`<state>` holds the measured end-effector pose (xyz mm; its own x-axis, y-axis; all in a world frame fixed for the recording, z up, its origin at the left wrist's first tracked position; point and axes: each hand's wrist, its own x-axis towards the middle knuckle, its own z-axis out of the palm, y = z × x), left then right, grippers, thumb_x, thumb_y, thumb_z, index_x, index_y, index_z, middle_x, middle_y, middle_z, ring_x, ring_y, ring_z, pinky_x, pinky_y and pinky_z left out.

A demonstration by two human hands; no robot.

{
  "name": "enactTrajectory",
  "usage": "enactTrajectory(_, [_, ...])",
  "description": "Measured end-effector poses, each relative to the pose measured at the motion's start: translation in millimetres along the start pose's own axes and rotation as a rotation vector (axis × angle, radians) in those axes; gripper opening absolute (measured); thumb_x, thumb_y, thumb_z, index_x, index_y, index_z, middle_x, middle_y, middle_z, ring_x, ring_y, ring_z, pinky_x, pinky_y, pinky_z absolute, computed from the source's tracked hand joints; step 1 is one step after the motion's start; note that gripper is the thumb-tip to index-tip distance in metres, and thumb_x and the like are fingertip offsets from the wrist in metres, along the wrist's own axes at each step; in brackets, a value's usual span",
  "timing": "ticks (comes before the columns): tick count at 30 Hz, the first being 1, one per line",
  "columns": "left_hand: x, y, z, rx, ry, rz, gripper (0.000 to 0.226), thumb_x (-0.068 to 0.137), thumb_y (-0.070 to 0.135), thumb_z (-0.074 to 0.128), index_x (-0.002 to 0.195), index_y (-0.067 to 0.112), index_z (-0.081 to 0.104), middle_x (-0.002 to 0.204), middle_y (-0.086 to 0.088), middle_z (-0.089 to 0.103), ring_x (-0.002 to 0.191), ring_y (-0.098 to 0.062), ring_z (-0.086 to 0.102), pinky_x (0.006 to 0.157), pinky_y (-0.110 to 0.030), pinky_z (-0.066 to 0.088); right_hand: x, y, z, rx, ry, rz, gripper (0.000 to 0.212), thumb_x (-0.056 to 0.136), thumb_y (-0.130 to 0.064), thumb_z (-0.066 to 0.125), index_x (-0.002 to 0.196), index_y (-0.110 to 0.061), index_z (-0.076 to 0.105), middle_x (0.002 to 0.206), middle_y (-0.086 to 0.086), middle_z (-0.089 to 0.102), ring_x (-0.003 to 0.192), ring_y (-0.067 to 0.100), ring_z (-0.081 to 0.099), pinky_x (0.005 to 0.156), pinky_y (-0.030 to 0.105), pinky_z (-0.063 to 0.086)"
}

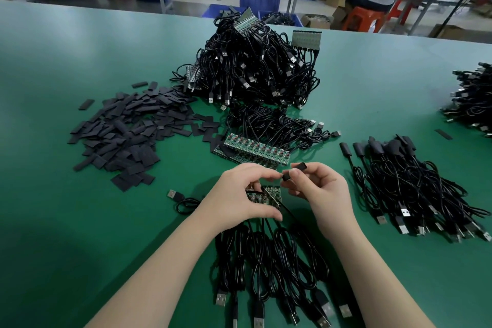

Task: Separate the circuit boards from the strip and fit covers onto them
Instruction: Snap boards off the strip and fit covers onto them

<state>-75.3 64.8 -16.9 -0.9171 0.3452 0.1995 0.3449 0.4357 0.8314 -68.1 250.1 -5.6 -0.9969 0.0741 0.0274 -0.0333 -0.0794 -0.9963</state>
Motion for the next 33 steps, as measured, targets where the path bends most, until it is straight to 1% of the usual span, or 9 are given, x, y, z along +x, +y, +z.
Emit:
enactTrajectory(4, [0.1,-3.3,1.1,0.077,0.027,0.019,0.058,0.070,0.009,0.078,0.102,0.054,0.061,0.104,0.025,0.060,0.086,-0.002,0.057,0.077,-0.008,0.043,0.6,-0.9,-2.1,0.001,0.009,-0.013,0.023,0.086,-0.007,0.071,0.078,-0.028,0.077,0.083,0.010,0.076,0.078,0.021,0.075,0.064,0.023,0.056])
enactTrajectory(6, [-0.6,-3.7,3.7,0.098,0.074,0.022,0.050,0.073,0.001,0.073,0.096,0.046,0.066,0.097,0.026,0.063,0.086,0.004,0.057,0.076,-0.005,0.041,1.0,0.2,-1.9,-0.011,0.012,-0.025,0.026,0.086,-0.007,0.072,0.079,-0.031,0.077,0.083,0.010,0.076,0.081,0.023,0.075,0.066,0.024,0.056])
enactTrajectory(8, [-1.2,-3.1,5.1,0.120,0.110,0.018,0.037,0.077,0.005,0.074,0.093,0.038,0.072,0.094,0.027,0.065,0.092,0.008,0.058,0.079,-0.005,0.041,0.6,1.2,-0.8,-0.017,0.007,-0.037,0.025,0.085,-0.007,0.072,0.080,-0.032,0.076,0.085,0.009,0.077,0.082,0.023,0.075,0.069,0.025,0.057])
enactTrajectory(11, [-2.9,-2.0,5.0,0.162,0.145,0.011,0.026,0.083,0.020,0.074,0.104,0.034,0.075,0.099,0.022,0.070,0.099,0.006,0.060,0.086,-0.017,0.048,-0.6,1.6,1.1,0.001,-0.014,-0.053,0.028,0.085,-0.005,0.072,0.081,-0.032,0.076,0.086,0.009,0.077,0.082,0.022,0.075,0.071,0.026,0.058])
enactTrajectory(14, [-4.8,0.0,6.5,0.244,0.158,0.017,0.033,0.090,0.038,0.066,0.123,0.036,0.066,0.109,0.016,0.069,0.100,0.001,0.059,0.083,-0.022,0.050,-1.9,1.7,3.0,0.041,-0.032,-0.061,0.028,0.084,-0.005,0.071,0.078,-0.032,0.075,0.086,0.009,0.077,0.083,0.023,0.075,0.071,0.025,0.058])
enactTrajectory(18, [-4.8,2.8,10.8,0.273,0.180,0.034,0.041,0.095,0.033,0.061,0.135,0.032,0.057,0.111,0.011,0.066,0.099,-0.002,0.057,0.083,-0.026,0.049,-2.6,1.1,3.3,0.071,-0.049,-0.071,0.030,0.085,-0.003,0.068,0.077,-0.031,0.075,0.085,0.007,0.077,0.080,0.018,0.075,0.071,0.022,0.057])
enactTrajectory(22, [-5.3,3.1,12.4,0.135,0.212,-0.048,0.035,0.088,0.044,0.066,0.120,0.048,0.054,0.104,0.019,0.066,0.102,0.004,0.060,0.089,-0.023,0.050,-3.0,1.4,2.7,0.080,-0.066,-0.086,0.026,0.085,-0.006,0.070,0.078,-0.031,0.074,0.087,0.007,0.077,0.081,0.018,0.075,0.073,0.022,0.057])
enactTrajectory(26, [-4.8,1.0,13.9,0.071,0.274,-0.050,0.023,0.081,0.037,0.076,0.100,0.041,0.063,0.091,0.023,0.069,0.093,0.006,0.063,0.085,-0.024,0.053,-2.4,3.0,2.2,0.092,-0.063,-0.117,0.024,0.086,-0.006,0.069,0.080,-0.029,0.073,0.089,0.007,0.078,0.079,0.017,0.075,0.074,0.023,0.057])
enactTrajectory(33, [-3.5,1.0,15.4,0.031,0.353,-0.044,0.022,0.078,0.024,0.080,0.098,0.034,0.076,0.091,0.024,0.069,0.086,0.005,0.064,0.078,-0.009,0.048,-1.3,3.4,2.1,0.120,-0.045,-0.141,0.015,0.081,-0.015,0.069,0.079,-0.029,0.072,0.090,0.008,0.077,0.076,0.017,0.074,0.075,0.022,0.056])
